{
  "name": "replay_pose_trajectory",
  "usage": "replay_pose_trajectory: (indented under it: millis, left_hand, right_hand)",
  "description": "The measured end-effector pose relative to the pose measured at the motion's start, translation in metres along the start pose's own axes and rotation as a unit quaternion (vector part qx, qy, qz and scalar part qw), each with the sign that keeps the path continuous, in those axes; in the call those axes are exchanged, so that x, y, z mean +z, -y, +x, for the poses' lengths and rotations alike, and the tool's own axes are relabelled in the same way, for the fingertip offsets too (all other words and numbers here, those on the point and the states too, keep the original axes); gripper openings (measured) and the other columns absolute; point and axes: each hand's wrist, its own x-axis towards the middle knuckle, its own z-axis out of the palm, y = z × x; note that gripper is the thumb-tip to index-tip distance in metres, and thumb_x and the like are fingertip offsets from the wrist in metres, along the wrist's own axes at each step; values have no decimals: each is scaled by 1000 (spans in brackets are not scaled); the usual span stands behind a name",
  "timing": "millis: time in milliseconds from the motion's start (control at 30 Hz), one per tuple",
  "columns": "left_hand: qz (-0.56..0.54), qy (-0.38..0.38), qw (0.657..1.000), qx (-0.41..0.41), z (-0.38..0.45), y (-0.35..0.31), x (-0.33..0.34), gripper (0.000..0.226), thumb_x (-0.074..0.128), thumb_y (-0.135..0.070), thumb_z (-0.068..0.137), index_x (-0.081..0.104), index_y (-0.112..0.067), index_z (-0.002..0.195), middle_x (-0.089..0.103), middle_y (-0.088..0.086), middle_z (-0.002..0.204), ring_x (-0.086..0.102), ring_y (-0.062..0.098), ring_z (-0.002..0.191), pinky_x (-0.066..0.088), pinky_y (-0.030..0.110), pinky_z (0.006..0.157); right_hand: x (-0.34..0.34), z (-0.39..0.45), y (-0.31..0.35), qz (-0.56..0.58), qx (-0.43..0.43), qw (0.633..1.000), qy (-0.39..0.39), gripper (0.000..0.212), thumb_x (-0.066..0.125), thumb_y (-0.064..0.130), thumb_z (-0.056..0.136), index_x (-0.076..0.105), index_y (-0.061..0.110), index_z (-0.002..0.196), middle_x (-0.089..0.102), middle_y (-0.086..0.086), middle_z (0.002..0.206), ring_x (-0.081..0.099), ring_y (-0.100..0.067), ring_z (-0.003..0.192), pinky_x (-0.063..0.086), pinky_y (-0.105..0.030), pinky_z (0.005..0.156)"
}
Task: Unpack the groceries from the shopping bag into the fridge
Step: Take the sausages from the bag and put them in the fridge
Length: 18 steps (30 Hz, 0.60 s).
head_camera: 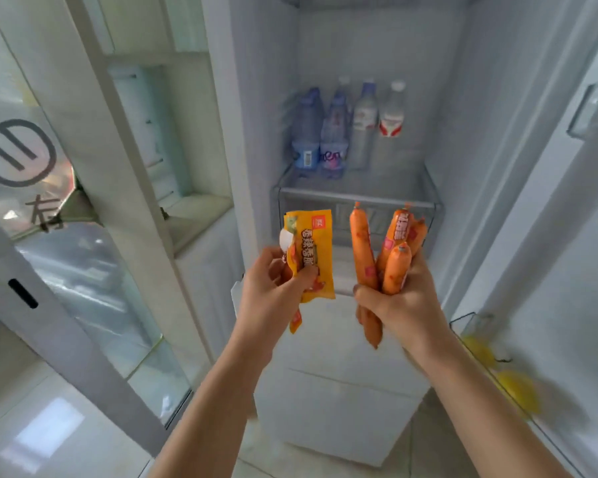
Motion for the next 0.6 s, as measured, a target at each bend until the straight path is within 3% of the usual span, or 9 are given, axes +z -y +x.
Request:
replay_pose_trajectory:
  millis: [67, 167, 300, 433, 600]
  left_hand:
    - [-7, 1, 1000, 25, 34, -16, 15, 14, 68, -6, 84, 59, -12, 93, 70, 0, 75, 69, 13, 71, 54, 31, 67]
    - [-20, 13, 998, 63, 81, -41, 37, 14, 68, -3, 83, 58, -8, 92, 68, 4, 77, 67, 16, 71, 55, 39, 71]
    - [-32, 23, 993, 114, 134, -72, 63, 15, 68, 1, 82, 57, -7, 88, 68, 8, 77, 68, 17, 70, 57, 43, 72]
    - [-34, 47, 986, 159, 178, -105, 78, 14, 69, -2, 82, 58, -7, 89, 68, 8, 78, 68, 16, 70, 58, 33, 67]
    - [-40, 68, 974, 211, 229, -158, 94, 16, 72, -4, 80, 61, -8, 91, 70, 15, 85, 70, 25, 77, 59, 38, 72]
  right_hand:
    - [-5, 35, 10, 9, -20, 1000, -12, 54, 66, -5, 66, 45, 13, 112, 62, -12, 68, 55, -29, 45, 45, -33, 45]
    - [-11, 85, 27, -7, -69, 997, -29, 53, 67, -4, 64, 45, 29, 98, 58, -6, 65, 52, -28, 44, 43, -28, 43]
    - [-17, 142, 53, -17, -102, 993, -65, 51, 72, -1, 62, 45, 21, 99, 58, -5, 67, 55, -17, 45, 43, -23, 42]
    - [-22, 186, 83, -35, -138, 986, -92, 55, 72, 20, 52, 44, 25, 99, 65, -11, 83, 58, -25, 54, 44, -26, 50]
    - [-22, 236, 127, -81, -183, 972, -128, 57, 74, 26, 54, 45, 27, 102, 66, -3, 85, 63, -22, 59, 49, -30, 55]
